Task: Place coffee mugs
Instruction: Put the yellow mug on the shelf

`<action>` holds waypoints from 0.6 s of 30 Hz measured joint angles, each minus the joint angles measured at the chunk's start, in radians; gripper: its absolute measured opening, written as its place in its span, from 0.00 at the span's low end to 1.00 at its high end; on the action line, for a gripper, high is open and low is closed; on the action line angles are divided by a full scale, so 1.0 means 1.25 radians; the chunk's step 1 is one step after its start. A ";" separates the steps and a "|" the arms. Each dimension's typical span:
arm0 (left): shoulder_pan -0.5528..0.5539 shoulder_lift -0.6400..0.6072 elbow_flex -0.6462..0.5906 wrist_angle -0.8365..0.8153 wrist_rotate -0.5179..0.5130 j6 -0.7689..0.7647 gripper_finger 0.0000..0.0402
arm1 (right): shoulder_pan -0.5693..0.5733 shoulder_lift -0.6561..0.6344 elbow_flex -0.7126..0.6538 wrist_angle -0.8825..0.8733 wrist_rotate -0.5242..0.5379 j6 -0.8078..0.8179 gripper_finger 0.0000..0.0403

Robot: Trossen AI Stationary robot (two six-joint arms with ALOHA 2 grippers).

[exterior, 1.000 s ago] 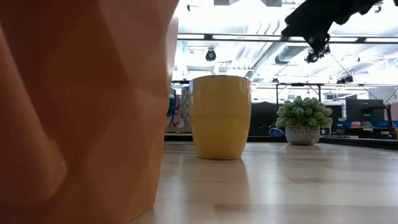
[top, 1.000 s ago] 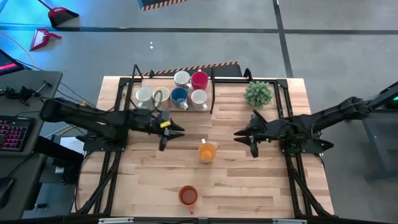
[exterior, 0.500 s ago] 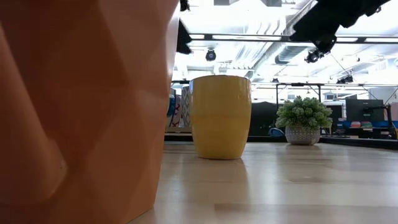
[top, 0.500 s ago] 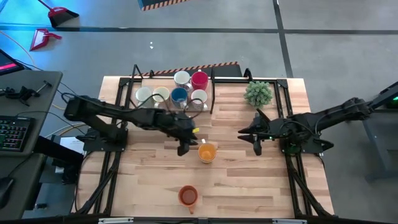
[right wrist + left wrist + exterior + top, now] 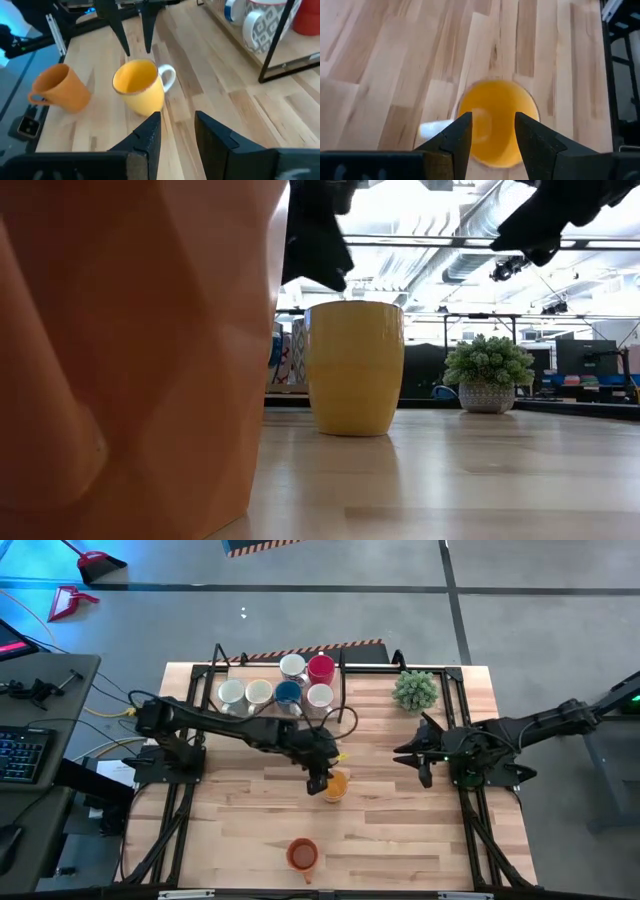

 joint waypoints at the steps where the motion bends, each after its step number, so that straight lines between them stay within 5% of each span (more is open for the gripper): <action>1: -0.001 0.014 0.015 -0.002 -0.001 -0.004 0.35 | 0.000 -0.011 0.000 -0.013 -0.004 0.000 0.24; 18: -0.003 0.101 0.105 -0.141 -0.067 -0.055 0.35 | 0.000 -0.088 0.000 -0.120 -0.095 -0.004 0.24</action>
